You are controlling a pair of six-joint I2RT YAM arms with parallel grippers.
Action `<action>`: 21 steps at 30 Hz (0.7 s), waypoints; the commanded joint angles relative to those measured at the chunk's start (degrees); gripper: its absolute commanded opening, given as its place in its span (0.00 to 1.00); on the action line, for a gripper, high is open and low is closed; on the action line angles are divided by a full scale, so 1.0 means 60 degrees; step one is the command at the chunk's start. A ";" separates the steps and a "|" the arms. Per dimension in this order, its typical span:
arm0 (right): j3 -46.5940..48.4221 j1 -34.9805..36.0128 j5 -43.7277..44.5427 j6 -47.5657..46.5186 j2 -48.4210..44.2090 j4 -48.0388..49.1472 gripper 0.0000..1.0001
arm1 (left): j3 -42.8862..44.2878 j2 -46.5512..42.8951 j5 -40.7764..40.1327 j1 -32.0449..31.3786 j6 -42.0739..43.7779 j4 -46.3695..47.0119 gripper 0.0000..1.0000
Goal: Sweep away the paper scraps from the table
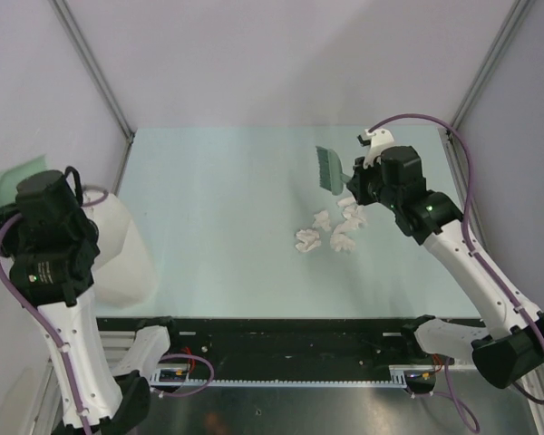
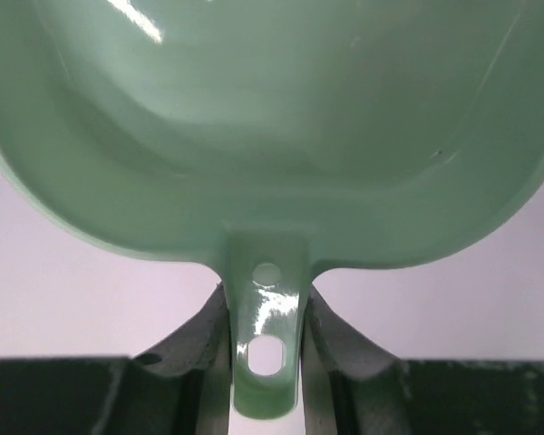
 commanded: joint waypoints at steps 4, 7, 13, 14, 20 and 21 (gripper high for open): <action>0.0076 0.0793 0.2337 -0.0599 0.0828 -0.0226 0.00 | 0.2807 0.1203 0.3608 -0.0062 -0.3223 0.1515 0.00; 0.0090 0.1029 0.2826 -0.0585 0.1005 -0.0431 0.00 | 0.3176 0.1424 0.5613 -0.0092 -0.4850 0.1515 0.00; 0.0090 0.0985 0.2944 -0.0570 0.0742 -0.0856 0.00 | 0.2552 0.1439 0.9002 -0.0792 -0.7724 0.1457 0.00; 0.0090 0.0985 0.2639 -0.0584 0.0597 -0.0973 0.00 | 0.2287 0.1453 0.8915 -0.1564 -0.7903 0.1457 0.00; 0.0090 0.1409 0.0174 -0.0658 0.0668 -0.1937 0.00 | -0.0583 0.1701 0.7392 -0.5358 -0.8900 0.1267 0.00; 0.0090 0.1424 0.0334 -0.0658 0.0842 -0.2129 0.00 | -0.0920 0.1905 0.7391 -0.5655 -0.8988 0.1179 0.00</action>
